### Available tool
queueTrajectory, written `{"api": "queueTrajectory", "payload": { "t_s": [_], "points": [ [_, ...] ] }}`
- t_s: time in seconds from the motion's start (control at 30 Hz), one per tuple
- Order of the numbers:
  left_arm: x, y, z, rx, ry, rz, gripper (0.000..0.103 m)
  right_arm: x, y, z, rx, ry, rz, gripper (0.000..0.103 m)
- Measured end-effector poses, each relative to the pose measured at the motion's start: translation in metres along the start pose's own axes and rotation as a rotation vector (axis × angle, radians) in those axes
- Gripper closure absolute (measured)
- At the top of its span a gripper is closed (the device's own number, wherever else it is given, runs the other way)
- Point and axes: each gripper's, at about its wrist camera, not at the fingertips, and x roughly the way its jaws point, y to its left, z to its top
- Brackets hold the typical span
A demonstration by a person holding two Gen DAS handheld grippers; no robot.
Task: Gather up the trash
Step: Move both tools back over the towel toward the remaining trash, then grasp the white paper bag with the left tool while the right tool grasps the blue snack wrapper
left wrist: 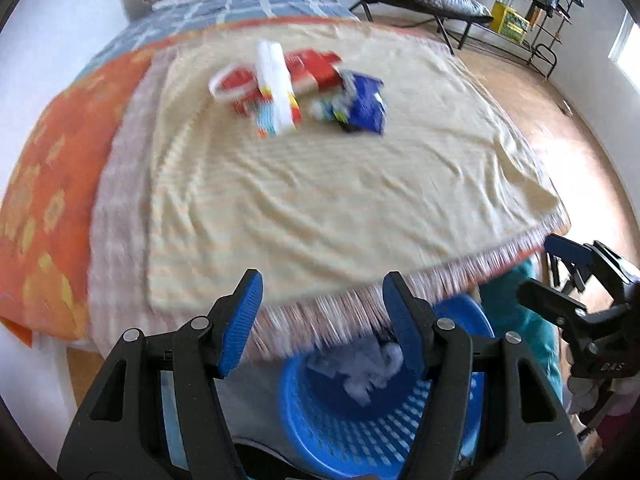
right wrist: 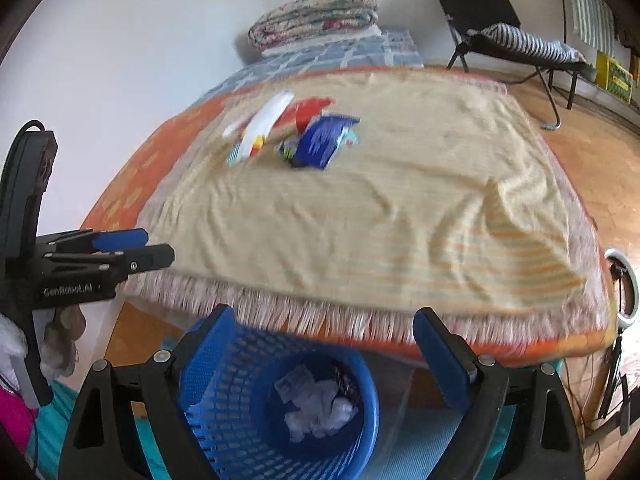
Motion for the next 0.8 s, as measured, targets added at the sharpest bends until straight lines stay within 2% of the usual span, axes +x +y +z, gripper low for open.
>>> {"api": "queueTrajectory", "payload": {
  "t_s": [0.2,0.43,0.63,0.8],
  "points": [
    [0.007,0.021,0.044,-0.049,-0.034,0.001,0.039,0.005,-0.004,0.041,0.001,-0.045,-0.005,0.011],
    [0.027,0.041,0.087,-0.096,-0.062,0.02,0.039,0.029,-0.011,0.081,0.04,-0.041,0.035,0.011],
    [0.044,0.044,0.111,-0.096,-0.073,0.053,0.039,0.057,-0.012,0.106,0.046,-0.025,0.066,0.012],
    [0.06,0.045,0.124,-0.102,-0.06,0.057,0.039,0.083,-0.017,0.126,0.064,0.004,0.085,0.019]
  ]
}}
